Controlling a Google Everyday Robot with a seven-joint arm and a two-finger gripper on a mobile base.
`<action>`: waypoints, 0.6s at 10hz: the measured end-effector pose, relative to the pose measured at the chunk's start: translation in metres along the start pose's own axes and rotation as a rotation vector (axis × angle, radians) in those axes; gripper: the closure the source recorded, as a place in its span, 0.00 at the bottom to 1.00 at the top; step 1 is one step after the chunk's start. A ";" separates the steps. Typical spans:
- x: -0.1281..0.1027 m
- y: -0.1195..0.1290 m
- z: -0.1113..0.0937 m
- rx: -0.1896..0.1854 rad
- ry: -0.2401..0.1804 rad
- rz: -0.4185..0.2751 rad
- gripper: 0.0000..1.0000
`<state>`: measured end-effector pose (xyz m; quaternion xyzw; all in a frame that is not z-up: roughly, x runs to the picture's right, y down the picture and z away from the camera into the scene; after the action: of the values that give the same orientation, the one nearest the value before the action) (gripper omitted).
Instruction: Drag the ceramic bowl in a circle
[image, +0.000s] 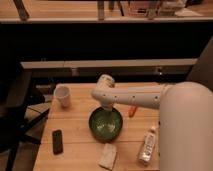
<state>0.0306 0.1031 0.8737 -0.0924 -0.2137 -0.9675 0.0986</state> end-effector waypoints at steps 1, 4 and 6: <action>0.000 0.000 0.000 -0.001 0.002 -0.005 0.99; 0.001 0.001 0.000 -0.003 0.005 -0.017 0.99; 0.001 0.000 0.000 -0.003 0.006 -0.031 0.99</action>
<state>0.0294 0.1028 0.8742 -0.0861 -0.2135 -0.9695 0.0842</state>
